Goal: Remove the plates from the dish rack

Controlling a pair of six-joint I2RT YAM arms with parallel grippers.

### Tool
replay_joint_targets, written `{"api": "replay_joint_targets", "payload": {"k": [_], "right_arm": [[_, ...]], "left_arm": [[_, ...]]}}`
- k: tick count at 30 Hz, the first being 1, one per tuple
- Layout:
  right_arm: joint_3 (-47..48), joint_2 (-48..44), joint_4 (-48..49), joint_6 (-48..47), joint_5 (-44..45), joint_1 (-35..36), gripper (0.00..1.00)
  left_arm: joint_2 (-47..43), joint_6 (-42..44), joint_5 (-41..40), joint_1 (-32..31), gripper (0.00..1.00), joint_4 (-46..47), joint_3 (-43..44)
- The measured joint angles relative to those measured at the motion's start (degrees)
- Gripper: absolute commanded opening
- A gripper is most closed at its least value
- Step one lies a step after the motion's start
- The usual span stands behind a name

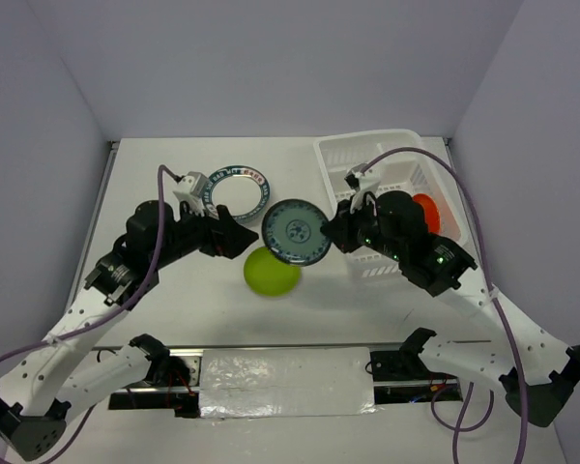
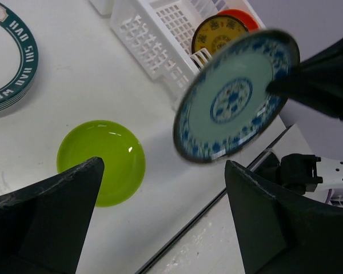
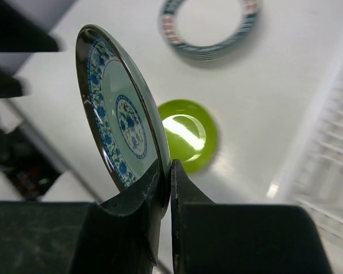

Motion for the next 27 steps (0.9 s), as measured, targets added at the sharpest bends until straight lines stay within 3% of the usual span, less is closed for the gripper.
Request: {"api": "replay_joint_targets", "payload": {"k": [3, 6, 7, 8, 10, 11, 12, 14, 20, 25, 27], "right_arm": [[-1.73, 0.85, 4.46, 3.43, -7.87, 2.34, 0.00], [-4.09, 1.62, 9.25, 6.14, -12.31, 3.87, 0.00], [-4.98, 1.66, 10.10, 6.97, -13.07, 3.89, 0.00], [-5.51, 1.75, 10.71, 7.67, -13.42, 3.74, 0.00], [-6.29, 2.29, 11.08, 8.39, -12.31, 3.15, 0.25], [-6.54, 2.38, 11.37, 9.35, -12.26, 2.67, 0.38], [-6.56, 2.64, 11.74, 9.62, -11.80, 2.47, 0.70], [-6.58, 2.19, 12.02, 10.14, -10.01, 3.37, 0.99], [-6.58, -3.34, 6.10, 8.68, 9.11, 4.02, 1.00], [-6.58, -6.36, -0.85, 7.54, 21.11, 2.25, 1.00], [-6.60, -6.91, -3.23, 7.10, 23.89, 1.03, 1.00]], "left_arm": [[3.34, -1.03, 1.18, 0.00, 0.91, 1.77, 0.55], [5.70, -1.60, 1.51, 0.00, 0.67, 1.73, 0.22], [5.95, -1.88, 1.70, 0.00, 0.38, 1.53, 0.22], [5.97, -2.69, 2.03, -0.07, 0.20, 1.57, 0.22], [5.57, -2.05, 3.76, -0.57, 0.00, 1.66, 0.24], [5.18, -1.68, 4.63, -0.66, 0.00, 1.44, 0.22], [4.92, -1.66, 5.03, -0.98, 0.00, 1.36, 0.22], [4.87, -2.40, 2.16, -1.14, 0.02, 0.90, 0.22], [11.30, -4.37, -7.19, 0.46, 0.00, -1.70, -2.23], [19.87, -5.51, -8.33, 1.88, 0.08, -1.20, -6.25], [23.65, -5.60, -7.80, 2.73, 0.17, 0.11, -6.84]]}}
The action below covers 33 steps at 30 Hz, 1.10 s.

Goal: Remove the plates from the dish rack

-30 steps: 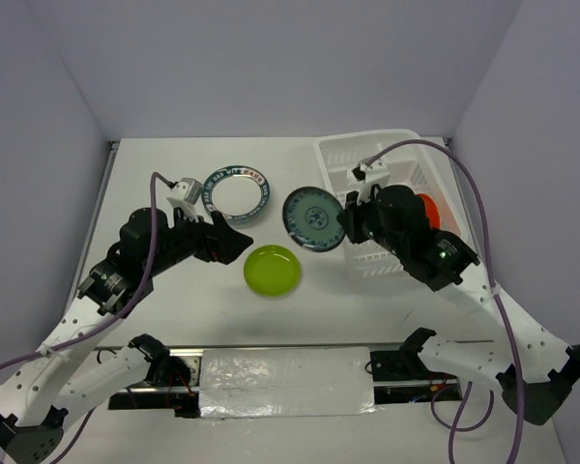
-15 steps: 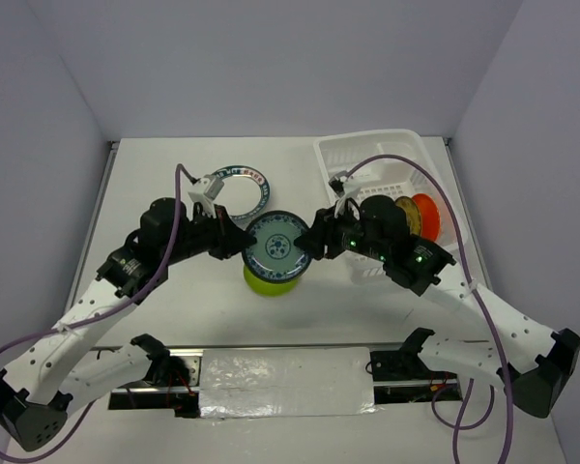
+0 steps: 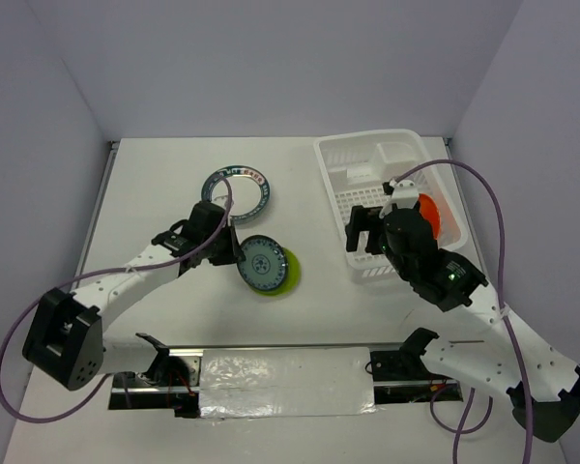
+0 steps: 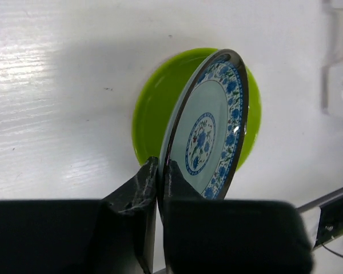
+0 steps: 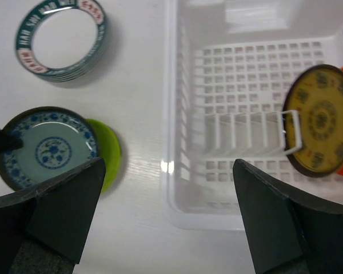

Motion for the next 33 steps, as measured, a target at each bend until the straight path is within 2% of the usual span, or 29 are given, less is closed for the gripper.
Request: {"api": "replay_joint_targets", "payload": {"k": [1, 2, 4, 5, 7, 11, 19, 22, 25, 27, 33], "right_arm": [[0.00, -0.24, -1.01, -0.28, 0.98, -0.63, 1.00], [-0.09, -0.39, -1.70, -0.46, 1.81, -1.11, 1.00], [-0.17, -0.55, -2.95, -0.90, 2.89, -2.32, 1.00], [-0.24, -0.44, -3.56, -1.14, 3.37, -3.06, 1.00], [-0.35, 0.37, -4.26, -1.99, 3.80, -5.01, 1.00], [-0.44, 4.70, -5.03, -4.22, 4.13, -10.51, 1.00], [-1.22, 15.78, -4.31, -10.34, 14.62, -17.55, 0.96], [-2.51, 16.28, -1.60, -13.75, 16.96, -19.52, 0.94], [-3.10, 17.31, 1.55, -16.94, 18.38, -21.42, 0.87], [-3.10, 18.88, 3.69, -18.86, 18.58, -23.08, 0.75], [-3.98, 23.65, 9.16, -23.08, 17.97, -26.49, 0.63]], "left_arm": [[1.66, -0.07, 0.39, 0.46, 0.22, 0.79, -0.28], [2.97, -0.13, 0.90, 0.83, 0.38, 1.46, -0.50], [4.83, -0.37, 2.16, 1.44, 0.62, 3.69, -1.33], [5.46, -1.16, 2.82, 1.60, 0.83, 4.66, -1.90], [6.14, -1.70, 4.00, 1.64, 0.98, 5.99, -2.89], [7.67, -2.64, 6.43, 1.36, 0.99, 7.23, -3.26], [8.24, -1.51, 5.01, -1.46, 1.00, 3.15, -3.23], [2.91, -0.96, 2.64, -1.55, 0.99, -0.33, -3.23], [-5.35, 0.61, 0.37, -1.57, 1.00, -4.52, -2.86], [-10.34, 1.92, -0.15, -1.64, 1.00, -7.30, -1.86], [-19.74, 6.43, -0.33, -1.97, 0.99, -14.62, 2.82]]}}
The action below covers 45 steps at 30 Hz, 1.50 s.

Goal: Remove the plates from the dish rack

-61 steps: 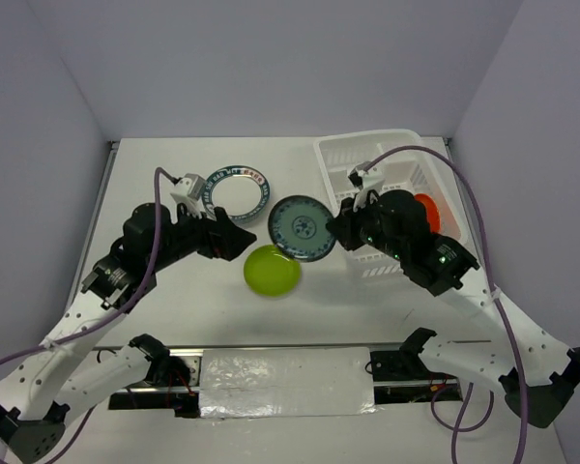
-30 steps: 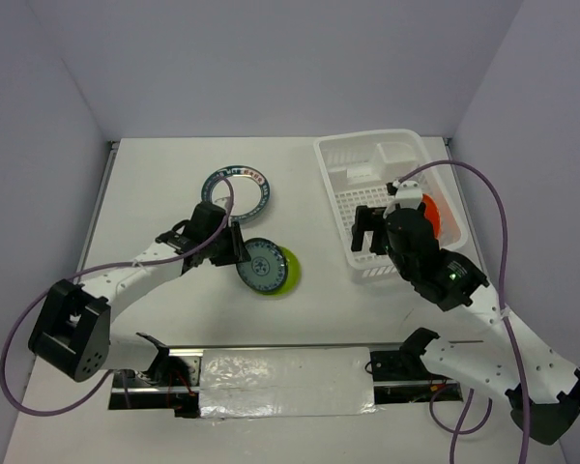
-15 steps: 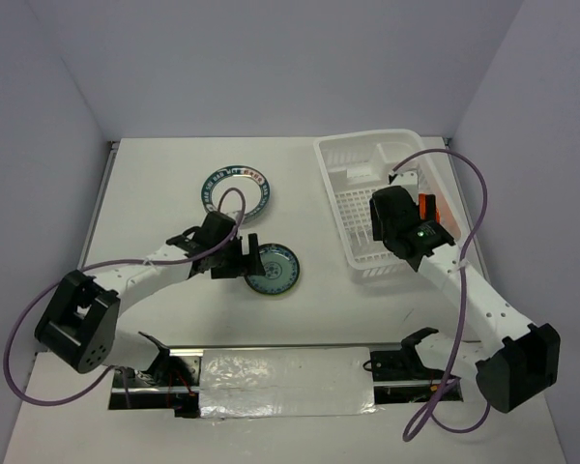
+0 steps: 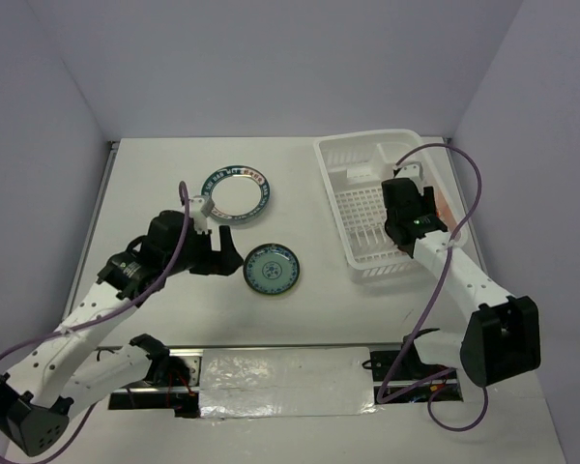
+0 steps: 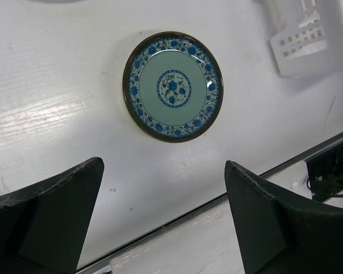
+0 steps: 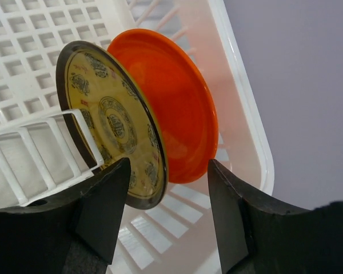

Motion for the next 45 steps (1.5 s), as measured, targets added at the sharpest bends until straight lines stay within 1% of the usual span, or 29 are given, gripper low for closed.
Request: {"api": "replay_joint_targets", "payload": {"k": [4, 6, 7, 8, 10, 11, 13, 16, 18, 26, 33, 36, 39, 42, 45], "right_arm": [[-2.56, 0.68, 4.00, -2.73, -0.35, -0.55, 0.54], [-3.28, 0.81, 5.42, -3.67, -0.74, -0.63, 0.44], [-3.45, 0.92, 6.16, -4.00, -0.96, -0.72, 0.33], [-3.56, 1.07, 6.71, -4.48, -1.18, -0.87, 0.31], [-3.56, 1.46, 7.28, -4.46, -1.73, -1.16, 0.30], [-3.56, 1.75, 7.45, -4.55, -1.99, -1.22, 0.25], [-3.56, 2.03, 7.76, -4.87, -1.77, -1.31, 0.23], [-3.56, 2.01, 7.96, -5.05, -1.53, -1.36, 0.15], [-3.56, 1.92, 7.96, -5.35, -1.33, -1.46, 0.00], [-3.63, 1.05, 7.67, -5.75, -2.12, -1.46, 0.00], [-3.76, -2.58, 7.10, -6.27, -1.84, -0.37, 0.00], [-3.76, -3.93, 7.26, -7.58, 0.76, 1.01, 0.00], [-3.76, -5.68, 8.90, -9.44, 5.33, 2.47, 0.00], [-3.76, -7.28, 12.17, -12.50, 10.49, 5.03, 0.00], [-3.74, -8.00, 14.84, -14.99, 13.29, 6.64, 0.00]], "left_arm": [[-2.69, 2.54, 0.74, -0.02, 1.00, -2.12, 1.05], [-2.69, 3.04, 1.40, -0.02, 1.00, -2.67, 1.01], [-2.51, 3.13, 1.79, -0.02, 1.00, -2.71, 0.85], [-2.23, 3.23, 2.05, -0.02, 1.00, -2.91, 0.79], [-1.49, 3.37, 2.40, -0.02, 0.99, -3.39, 0.74], [-1.16, 3.61, 2.51, -0.02, 1.00, -3.56, 0.74], [-0.87, 4.22, 2.69, -0.04, 1.00, -3.93, 0.70], [-1.16, 4.31, 2.78, -0.26, 1.00, -4.02, 0.48], [-1.57, 4.31, 2.84, -0.48, 1.00, -4.02, 0.48], [-1.99, 4.31, 2.89, -1.18, 1.00, -4.02, 0.48], [-2.03, 4.28, 2.84, -1.55, 0.99, -4.02, 0.48], [-2.05, 4.28, 2.82, -1.77, 0.99, -4.02, 0.48], [-2.05, 4.28, 2.82, -1.81, 0.99, -4.02, 0.48], [-2.05, 4.28, 2.73, -1.84, 0.99, -4.02, 0.48], [-2.05, 4.28, 2.54, -1.84, 1.00, -4.04, 0.48]]}}
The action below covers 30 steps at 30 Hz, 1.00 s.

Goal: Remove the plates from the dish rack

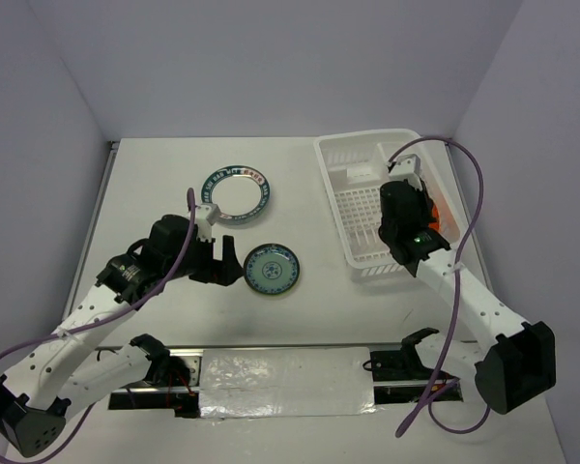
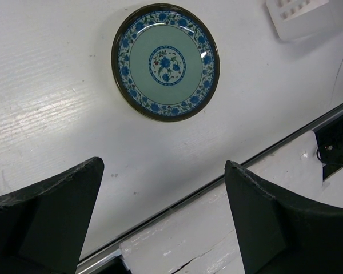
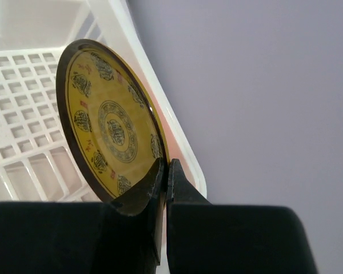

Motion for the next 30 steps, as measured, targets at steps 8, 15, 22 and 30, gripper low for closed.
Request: {"api": "replay_joint_targets", "payload": {"k": [8, 15, 22, 30], "right_arm": [[8.94, -3.54, -12.70, 9.64, -12.46, 7.39, 0.00], [9.40, -14.10, -12.72, 25.79, -45.99, 9.49, 0.00], [2.54, -14.29, -4.31, 37.70, -67.71, 13.00, 0.00], [0.35, -13.33, -0.50, 43.69, -72.43, 13.55, 0.26]], "left_arm": [[-2.75, -0.79, 1.40, -0.04, 1.00, 2.69, 0.02], [-6.75, -3.37, 6.80, -0.04, 1.00, 18.03, 0.44], [2.62, -3.85, 7.65, -0.04, 0.80, 24.33, 4.24], [5.42, -4.37, 9.64, -0.79, 0.00, 25.00, 4.28]]}}
